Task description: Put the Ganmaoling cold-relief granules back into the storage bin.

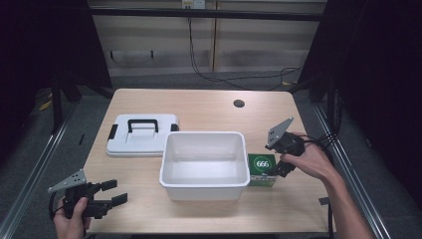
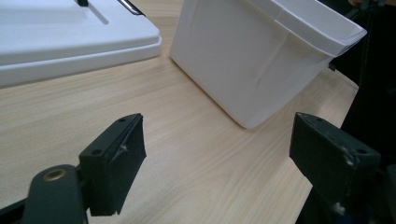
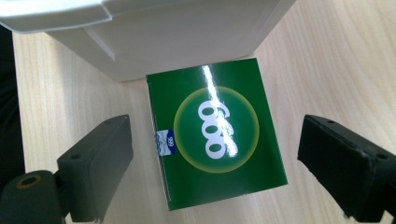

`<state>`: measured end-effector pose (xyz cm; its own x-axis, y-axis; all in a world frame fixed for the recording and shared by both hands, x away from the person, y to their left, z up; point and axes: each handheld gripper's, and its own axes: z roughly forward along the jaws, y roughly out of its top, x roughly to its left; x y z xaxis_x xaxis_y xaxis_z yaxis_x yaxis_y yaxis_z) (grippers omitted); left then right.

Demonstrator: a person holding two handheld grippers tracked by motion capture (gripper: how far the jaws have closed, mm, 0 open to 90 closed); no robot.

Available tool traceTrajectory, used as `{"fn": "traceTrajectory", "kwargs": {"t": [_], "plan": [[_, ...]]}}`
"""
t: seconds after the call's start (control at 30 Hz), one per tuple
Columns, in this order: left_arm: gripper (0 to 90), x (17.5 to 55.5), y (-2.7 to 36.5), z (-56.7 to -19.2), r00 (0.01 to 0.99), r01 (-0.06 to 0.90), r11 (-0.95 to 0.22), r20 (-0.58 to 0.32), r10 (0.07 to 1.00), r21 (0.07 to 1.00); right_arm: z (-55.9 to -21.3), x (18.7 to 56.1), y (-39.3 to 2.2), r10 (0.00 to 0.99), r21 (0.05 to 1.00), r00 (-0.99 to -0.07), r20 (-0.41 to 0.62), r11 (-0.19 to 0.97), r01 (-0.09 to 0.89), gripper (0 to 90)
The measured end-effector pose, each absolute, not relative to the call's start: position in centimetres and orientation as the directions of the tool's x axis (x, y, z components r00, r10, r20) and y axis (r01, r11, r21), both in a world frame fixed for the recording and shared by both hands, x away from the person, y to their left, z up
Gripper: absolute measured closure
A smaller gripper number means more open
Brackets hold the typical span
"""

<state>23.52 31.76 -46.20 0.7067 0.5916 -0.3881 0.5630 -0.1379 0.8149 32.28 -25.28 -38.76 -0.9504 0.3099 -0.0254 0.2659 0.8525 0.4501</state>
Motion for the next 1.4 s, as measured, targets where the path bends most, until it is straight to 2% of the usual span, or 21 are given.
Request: {"fn": "traceTrajectory", "kwargs": {"t": [0.37,0.53,1.0,1.17,1.4], "plan": [[18.3,23.6,31.7,-46.3,0.708,0.564,-0.143,-0.388,0.591,0.813,-39.6,32.9,-25.1,0.273,0.426,-0.962,-0.002,0.87,0.246,8.9],[18.2,23.6,31.8,-46.3,0.707,0.565,-0.141,-0.389,0.591,0.813,-40.7,33.4,-24.6,0.272,0.367,-0.962,-0.009,0.896,0.25,8.9],[18.2,23.6,31.8,-46.3,0.704,0.568,-0.141,-0.39,0.593,0.811,-42.0,34.0,-23.5,0.236,0.308,-0.972,0.007,0.924,0.227,10.0],[18.2,23.6,31.8,-46.3,0.702,0.568,-0.14,-0.389,0.597,0.811,-42.0,34.0,-22.8,0.201,0.285,-0.979,-0.018,0.94,0.188,13.6],[18.2,23.6,31.8,-46.2,0.705,0.567,-0.142,-0.389,0.593,0.812,-42.0,34.2,-22.2,0.194,0.237,-0.981,-0.022,0.954,0.184,13.7]]}}
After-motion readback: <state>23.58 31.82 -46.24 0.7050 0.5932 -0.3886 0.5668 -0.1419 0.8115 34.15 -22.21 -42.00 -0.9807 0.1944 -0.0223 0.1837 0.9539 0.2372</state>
